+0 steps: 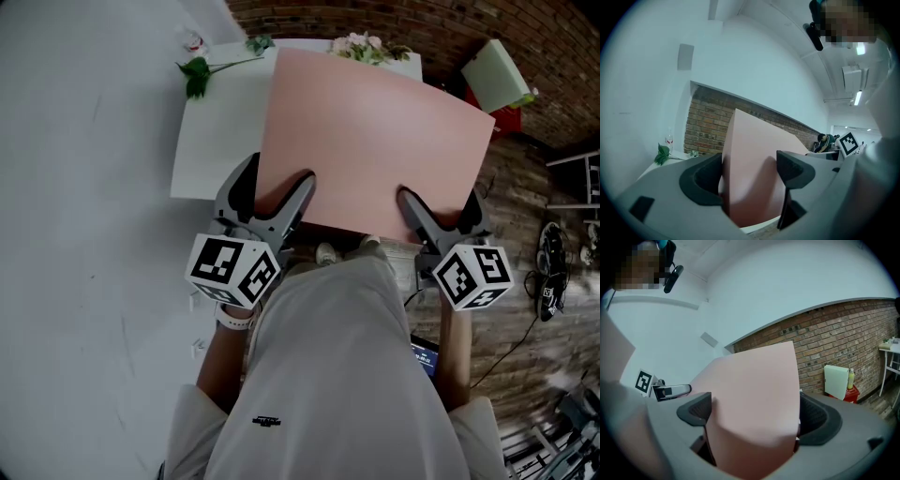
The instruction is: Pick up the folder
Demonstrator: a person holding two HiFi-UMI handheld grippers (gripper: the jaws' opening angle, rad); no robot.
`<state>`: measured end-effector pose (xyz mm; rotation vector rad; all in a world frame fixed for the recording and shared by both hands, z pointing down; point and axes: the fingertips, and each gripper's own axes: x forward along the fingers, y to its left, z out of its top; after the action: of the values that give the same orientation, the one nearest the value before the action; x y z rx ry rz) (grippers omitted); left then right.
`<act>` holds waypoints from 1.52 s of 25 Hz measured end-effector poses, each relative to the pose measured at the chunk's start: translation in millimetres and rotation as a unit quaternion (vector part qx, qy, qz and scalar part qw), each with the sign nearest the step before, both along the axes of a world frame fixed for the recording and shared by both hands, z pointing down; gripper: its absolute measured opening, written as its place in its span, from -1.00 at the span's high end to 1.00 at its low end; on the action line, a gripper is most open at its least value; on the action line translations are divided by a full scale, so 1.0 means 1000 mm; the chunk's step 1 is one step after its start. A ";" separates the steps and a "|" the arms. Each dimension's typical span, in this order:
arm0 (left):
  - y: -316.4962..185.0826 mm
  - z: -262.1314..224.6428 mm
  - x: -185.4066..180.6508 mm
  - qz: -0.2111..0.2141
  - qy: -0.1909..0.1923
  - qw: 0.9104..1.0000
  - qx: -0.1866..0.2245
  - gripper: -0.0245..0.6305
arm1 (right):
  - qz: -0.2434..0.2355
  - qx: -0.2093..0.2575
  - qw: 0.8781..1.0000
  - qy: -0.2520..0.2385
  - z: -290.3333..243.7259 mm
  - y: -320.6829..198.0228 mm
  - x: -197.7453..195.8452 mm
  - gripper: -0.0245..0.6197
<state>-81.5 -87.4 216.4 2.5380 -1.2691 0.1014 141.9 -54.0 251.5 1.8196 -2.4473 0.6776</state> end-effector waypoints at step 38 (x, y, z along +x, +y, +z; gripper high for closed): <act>0.033 -0.006 -0.003 0.008 0.016 1.000 0.012 -0.21 | 0.018 0.006 1.000 0.015 -0.011 0.037 0.000 -0.74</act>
<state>-84.2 -54.9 210.8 2.5603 -1.2453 0.0496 142.3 -17.0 240.3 1.8691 -2.4094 0.6348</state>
